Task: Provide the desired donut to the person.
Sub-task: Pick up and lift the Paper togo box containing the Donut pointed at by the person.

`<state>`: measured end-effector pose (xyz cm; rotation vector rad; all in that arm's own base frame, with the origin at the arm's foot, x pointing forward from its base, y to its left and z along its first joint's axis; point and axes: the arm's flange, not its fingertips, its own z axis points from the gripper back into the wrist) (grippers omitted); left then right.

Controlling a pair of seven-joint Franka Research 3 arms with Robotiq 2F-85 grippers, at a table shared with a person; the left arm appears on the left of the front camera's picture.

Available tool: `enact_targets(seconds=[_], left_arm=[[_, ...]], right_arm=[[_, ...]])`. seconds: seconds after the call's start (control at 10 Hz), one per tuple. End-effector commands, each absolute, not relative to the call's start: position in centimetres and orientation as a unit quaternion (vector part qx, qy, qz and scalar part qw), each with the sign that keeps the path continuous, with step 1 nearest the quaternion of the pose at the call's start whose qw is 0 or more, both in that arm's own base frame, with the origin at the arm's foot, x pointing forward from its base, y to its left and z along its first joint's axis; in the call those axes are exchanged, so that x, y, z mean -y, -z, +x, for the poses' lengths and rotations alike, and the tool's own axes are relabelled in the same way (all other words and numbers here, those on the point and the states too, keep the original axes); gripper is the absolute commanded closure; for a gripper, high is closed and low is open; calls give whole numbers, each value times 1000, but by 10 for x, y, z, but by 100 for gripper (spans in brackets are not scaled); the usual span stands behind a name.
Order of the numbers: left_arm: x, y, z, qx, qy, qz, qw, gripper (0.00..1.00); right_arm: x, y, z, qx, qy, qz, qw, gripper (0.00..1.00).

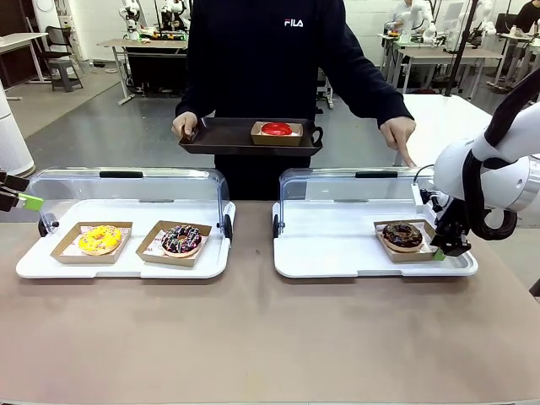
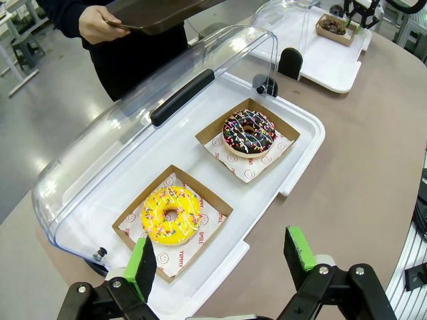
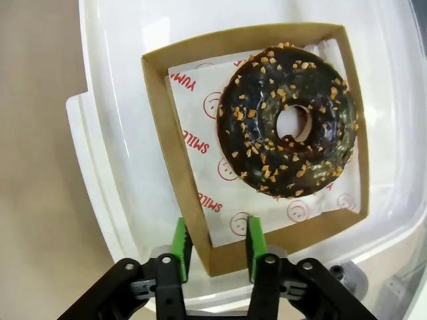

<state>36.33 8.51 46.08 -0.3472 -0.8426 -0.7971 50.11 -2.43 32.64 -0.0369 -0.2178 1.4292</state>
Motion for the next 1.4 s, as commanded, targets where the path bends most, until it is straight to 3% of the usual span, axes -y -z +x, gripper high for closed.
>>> enact_targets(seconds=[0.0, 0.1, 0.6, 1.3], left_arm=[[-87, -457, 365, 403, 381, -167, 815, 0], [-87, -457, 365, 403, 381, -167, 815, 0], [-87, -457, 365, 403, 381, -167, 815, 0], [-87, -457, 365, 403, 381, -167, 815, 0]], right_arm=[[27, -326, 509, 86, -657, -19, 748, 93], [27, -328, 508, 86, -657, -17, 748, 100], [26, -363, 469, 85, -682, 25, 726, 100], [3, -486, 291, 114, -748, 0, 653, 100]])
